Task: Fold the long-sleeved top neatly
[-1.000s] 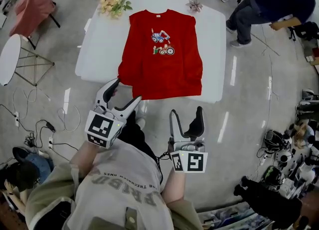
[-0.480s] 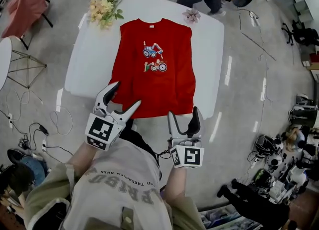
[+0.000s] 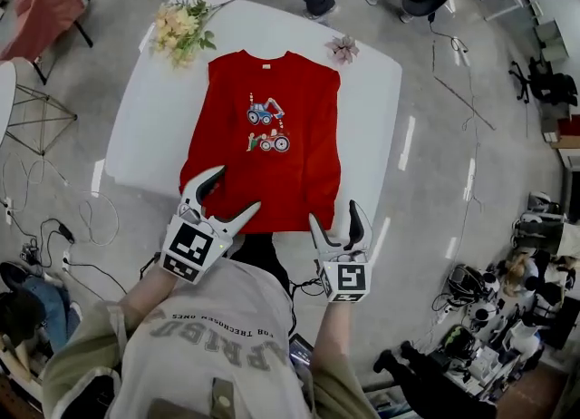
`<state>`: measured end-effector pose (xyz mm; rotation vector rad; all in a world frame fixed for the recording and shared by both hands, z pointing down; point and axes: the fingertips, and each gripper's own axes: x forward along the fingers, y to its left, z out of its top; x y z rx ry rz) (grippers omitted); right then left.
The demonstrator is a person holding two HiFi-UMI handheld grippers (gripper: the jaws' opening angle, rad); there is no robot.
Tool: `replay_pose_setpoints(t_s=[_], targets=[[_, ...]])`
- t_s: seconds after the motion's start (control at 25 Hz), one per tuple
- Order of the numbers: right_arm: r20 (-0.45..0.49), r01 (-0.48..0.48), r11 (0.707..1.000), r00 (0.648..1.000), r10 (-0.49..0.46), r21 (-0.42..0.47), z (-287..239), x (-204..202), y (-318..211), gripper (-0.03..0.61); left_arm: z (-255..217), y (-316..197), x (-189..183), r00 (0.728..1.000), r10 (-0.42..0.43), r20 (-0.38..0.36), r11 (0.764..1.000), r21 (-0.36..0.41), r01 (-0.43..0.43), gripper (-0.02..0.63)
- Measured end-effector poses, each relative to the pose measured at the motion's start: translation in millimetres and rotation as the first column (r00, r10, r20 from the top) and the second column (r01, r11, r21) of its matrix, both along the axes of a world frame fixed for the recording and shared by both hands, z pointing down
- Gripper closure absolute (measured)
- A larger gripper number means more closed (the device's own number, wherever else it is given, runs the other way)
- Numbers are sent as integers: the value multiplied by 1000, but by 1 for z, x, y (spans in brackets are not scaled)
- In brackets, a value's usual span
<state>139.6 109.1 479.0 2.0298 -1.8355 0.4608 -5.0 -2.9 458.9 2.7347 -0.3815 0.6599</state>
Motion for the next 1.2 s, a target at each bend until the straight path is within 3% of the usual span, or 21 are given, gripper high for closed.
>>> replay_pose_setpoints(t_s=[0.16, 0.32, 0.56, 0.84, 0.92, 1.04, 1.08, 1.16, 1.2], targets=[[12, 102, 992, 995, -102, -68, 25, 15, 4, 216, 23, 30, 30, 999, 24, 40, 999, -33, -22, 279], [19, 226, 967, 974, -225, -119, 43, 26, 8, 216, 47, 62, 70, 996, 45, 81, 998, -45, -41, 279], [20, 393, 898, 917, -397, -196, 75, 35, 18, 219, 89, 98, 119, 980, 81, 180, 997, -29, -77, 279], [39, 512, 813, 851, -523, -276, 108, 37, 28, 241, 133, 106, 139, 946, 56, 319, 998, 0, -59, 309], [42, 541, 789, 831, -554, -292, 115, 35, 27, 305, 141, 105, 140, 932, 53, 358, 997, 28, -68, 341], [48, 576, 754, 804, -593, -317, 123, 31, 25, 341, 146, 105, 141, 917, 47, 397, 994, 69, -81, 386], [48, 586, 741, 794, -606, -327, 125, 30, 26, 407, 148, 105, 141, 911, 50, 410, 992, 84, -92, 406], [47, 606, 719, 775, -630, -341, 128, 26, 26, 425, 149, 106, 142, 901, 52, 431, 986, 119, -114, 455], [49, 613, 713, 769, -638, -341, 128, 25, 26, 466, 147, 106, 142, 900, 47, 434, 983, 138, -118, 486]])
